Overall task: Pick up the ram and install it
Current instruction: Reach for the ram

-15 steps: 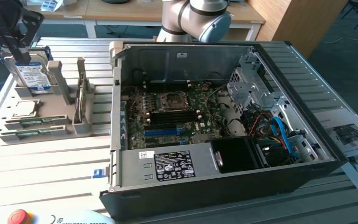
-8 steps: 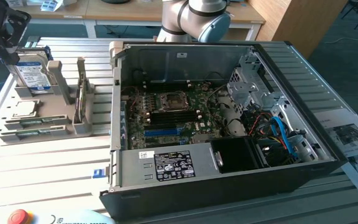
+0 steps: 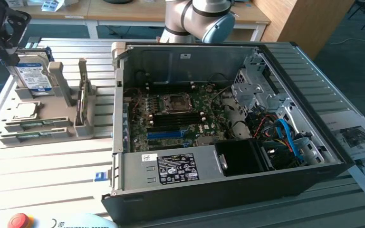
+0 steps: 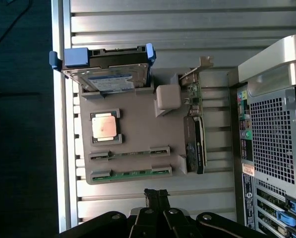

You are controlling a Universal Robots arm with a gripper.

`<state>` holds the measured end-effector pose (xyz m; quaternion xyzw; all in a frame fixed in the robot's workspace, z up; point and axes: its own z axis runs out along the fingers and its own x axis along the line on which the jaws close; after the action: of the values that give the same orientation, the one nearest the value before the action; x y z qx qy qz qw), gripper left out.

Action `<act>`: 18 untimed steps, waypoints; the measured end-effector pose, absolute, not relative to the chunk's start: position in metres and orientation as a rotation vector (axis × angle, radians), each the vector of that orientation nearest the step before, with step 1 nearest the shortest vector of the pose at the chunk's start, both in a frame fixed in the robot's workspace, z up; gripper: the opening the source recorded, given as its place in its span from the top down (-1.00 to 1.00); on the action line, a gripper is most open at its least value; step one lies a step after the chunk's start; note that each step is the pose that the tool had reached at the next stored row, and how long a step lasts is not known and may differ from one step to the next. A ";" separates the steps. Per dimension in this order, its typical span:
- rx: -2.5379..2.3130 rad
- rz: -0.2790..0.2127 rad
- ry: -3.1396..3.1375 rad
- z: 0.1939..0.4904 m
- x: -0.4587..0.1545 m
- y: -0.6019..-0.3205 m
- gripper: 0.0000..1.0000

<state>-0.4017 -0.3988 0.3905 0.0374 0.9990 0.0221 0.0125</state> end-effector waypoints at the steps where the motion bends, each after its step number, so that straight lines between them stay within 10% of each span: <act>1: 0.117 0.069 3.114 0.391 -0.402 -0.399 0.79; 18: 0.117 0.069 3.114 0.390 -0.402 -0.382 0.79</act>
<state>-0.4017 -0.3821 0.3902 0.0374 0.9990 0.0221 0.0125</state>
